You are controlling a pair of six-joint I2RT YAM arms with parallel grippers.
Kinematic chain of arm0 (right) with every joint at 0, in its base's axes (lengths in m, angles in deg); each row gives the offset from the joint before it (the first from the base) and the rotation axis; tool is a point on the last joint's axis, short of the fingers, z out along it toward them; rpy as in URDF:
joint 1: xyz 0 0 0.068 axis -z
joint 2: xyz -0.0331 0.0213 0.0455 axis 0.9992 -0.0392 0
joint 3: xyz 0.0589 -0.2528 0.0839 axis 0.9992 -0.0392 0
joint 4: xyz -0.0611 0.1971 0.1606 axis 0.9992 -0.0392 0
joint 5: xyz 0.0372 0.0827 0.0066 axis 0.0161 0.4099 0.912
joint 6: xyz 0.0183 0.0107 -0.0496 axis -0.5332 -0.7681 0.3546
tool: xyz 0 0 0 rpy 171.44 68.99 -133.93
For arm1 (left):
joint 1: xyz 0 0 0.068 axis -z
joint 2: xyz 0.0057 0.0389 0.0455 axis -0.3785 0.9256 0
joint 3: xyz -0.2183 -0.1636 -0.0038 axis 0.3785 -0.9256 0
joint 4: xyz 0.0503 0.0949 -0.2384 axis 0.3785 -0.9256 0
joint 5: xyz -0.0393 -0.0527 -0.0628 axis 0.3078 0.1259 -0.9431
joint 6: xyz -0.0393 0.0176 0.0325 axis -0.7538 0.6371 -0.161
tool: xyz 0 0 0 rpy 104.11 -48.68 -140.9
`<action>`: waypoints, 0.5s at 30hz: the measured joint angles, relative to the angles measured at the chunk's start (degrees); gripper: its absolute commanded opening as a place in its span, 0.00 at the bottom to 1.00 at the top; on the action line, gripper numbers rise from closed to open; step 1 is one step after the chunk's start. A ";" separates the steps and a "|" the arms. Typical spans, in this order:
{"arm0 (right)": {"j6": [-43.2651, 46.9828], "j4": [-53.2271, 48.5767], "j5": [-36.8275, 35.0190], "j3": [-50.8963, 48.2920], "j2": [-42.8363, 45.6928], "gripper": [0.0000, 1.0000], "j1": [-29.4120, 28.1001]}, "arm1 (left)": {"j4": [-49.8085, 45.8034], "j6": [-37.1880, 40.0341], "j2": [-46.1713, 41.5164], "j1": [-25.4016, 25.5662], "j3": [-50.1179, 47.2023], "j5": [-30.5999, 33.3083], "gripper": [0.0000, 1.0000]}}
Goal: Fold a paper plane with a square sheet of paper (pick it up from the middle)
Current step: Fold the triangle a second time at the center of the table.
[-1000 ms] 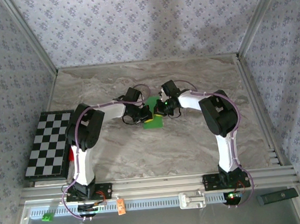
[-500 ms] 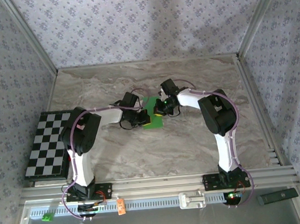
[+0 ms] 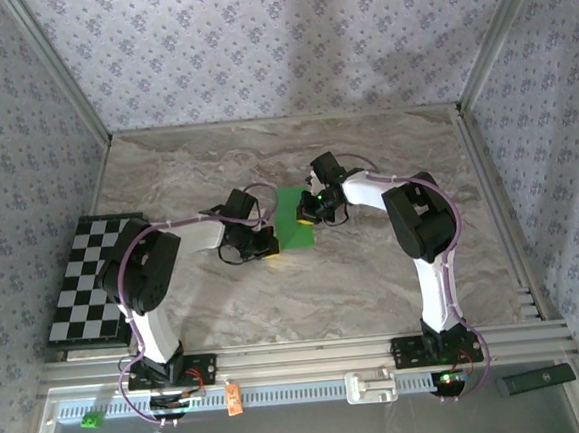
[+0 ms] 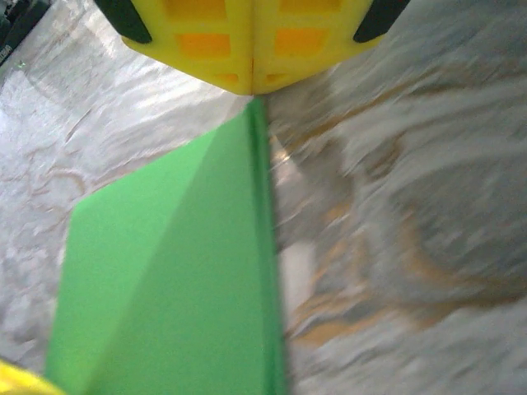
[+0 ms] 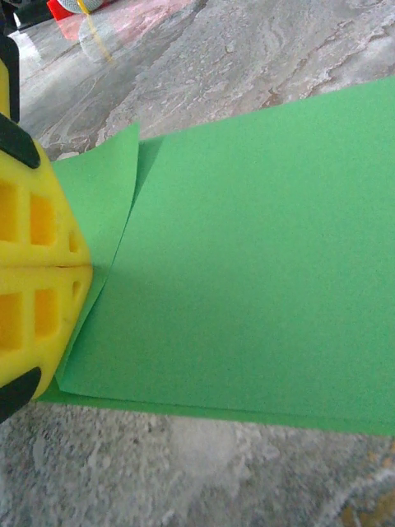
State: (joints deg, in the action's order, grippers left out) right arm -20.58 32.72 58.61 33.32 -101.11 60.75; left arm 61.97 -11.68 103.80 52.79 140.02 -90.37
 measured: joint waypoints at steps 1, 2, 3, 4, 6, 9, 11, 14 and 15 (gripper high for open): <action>0.00 0.07 0.11 0.00 0.04 0.00 0.02 | -1.49 -0.07 -0.52 -0.72 0.07 0.00 0.00; 0.00 0.09 0.20 0.00 0.09 0.02 0.02 | -2.36 -0.20 -1.01 -1.20 0.24 0.02 0.00; 0.00 0.13 0.26 0.00 0.17 0.04 0.02 | -3.19 -0.39 -1.31 -1.70 0.74 0.07 0.00; -0.02 0.15 0.28 0.00 0.31 0.07 0.02 | -3.96 -0.68 -1.53 -2.12 1.84 0.20 0.01; -0.48 0.42 0.00 -0.09 0.63 0.14 0.02 | -4.26 -1.40 -1.55 -2.29 4.83 0.44 0.02; -1.79 1.42 -0.42 -0.96 2.45 0.24 0.13 | -2.67 -2.84 -1.51 -2.27 9.22 1.01 0.04; -3.17 2.47 -0.76 -1.99 4.81 0.33 0.31 | -1.95 -4.04 -1.16 -2.12 11.63 1.90 0.04; -5.07 4.09 -1.29 -3.87 8.17 0.38 0.79 | -0.76 -5.44 1.27 -1.79 14.95 2.93 0.04; -5.84 4.72 -1.62 -4.81 9.25 0.40 1.05 | -0.52 -5.70 2.34 -1.60 15.85 3.21 0.04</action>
State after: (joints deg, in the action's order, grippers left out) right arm -26.42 37.44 56.99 28.51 -91.86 61.80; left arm 61.44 -17.39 106.14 51.19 155.86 -87.16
